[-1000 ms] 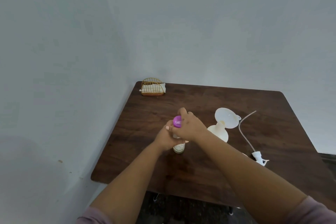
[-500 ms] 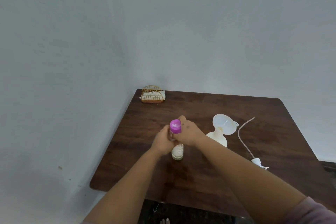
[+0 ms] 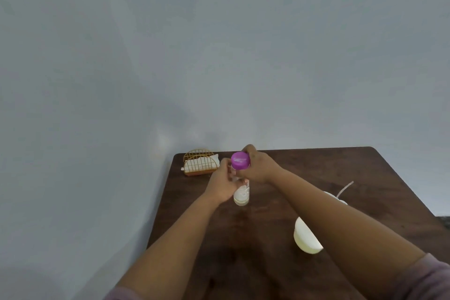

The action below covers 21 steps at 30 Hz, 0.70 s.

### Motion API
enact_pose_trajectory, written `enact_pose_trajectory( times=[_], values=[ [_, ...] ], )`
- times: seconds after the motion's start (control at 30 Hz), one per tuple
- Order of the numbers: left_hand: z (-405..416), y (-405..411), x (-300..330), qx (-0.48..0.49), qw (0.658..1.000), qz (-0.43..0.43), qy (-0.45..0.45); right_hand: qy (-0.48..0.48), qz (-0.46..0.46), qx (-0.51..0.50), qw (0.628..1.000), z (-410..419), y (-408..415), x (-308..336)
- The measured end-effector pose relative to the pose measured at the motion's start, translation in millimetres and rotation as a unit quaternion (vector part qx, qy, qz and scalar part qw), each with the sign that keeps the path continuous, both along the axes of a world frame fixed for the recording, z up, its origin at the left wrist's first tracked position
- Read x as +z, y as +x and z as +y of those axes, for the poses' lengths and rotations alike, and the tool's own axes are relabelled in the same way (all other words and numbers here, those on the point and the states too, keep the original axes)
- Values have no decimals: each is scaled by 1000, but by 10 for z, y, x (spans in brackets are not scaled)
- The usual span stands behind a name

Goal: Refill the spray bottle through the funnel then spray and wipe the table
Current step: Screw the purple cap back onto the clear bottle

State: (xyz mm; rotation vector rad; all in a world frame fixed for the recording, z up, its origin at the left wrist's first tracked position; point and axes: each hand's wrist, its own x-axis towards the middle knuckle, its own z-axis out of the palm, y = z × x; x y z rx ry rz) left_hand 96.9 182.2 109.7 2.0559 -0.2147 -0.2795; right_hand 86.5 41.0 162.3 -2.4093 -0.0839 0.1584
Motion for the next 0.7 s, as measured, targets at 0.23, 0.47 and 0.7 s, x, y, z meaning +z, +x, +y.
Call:
enact_pose_trajectory(
  times=[0.23, 0.47, 0.7],
  values=[
    [-79, 635, 44, -5, 1000, -17, 7, 24, -7, -33, 999, -26, 605, -43],
    [-211, 1178, -16, 23, 995, -56, 79, 43, -16, -33, 998, -112, 1191, -103],
    [-266, 1554, -126, 15, 996, -36, 82, 48, -9, -33, 998, -161, 1588, -262]
  ],
)
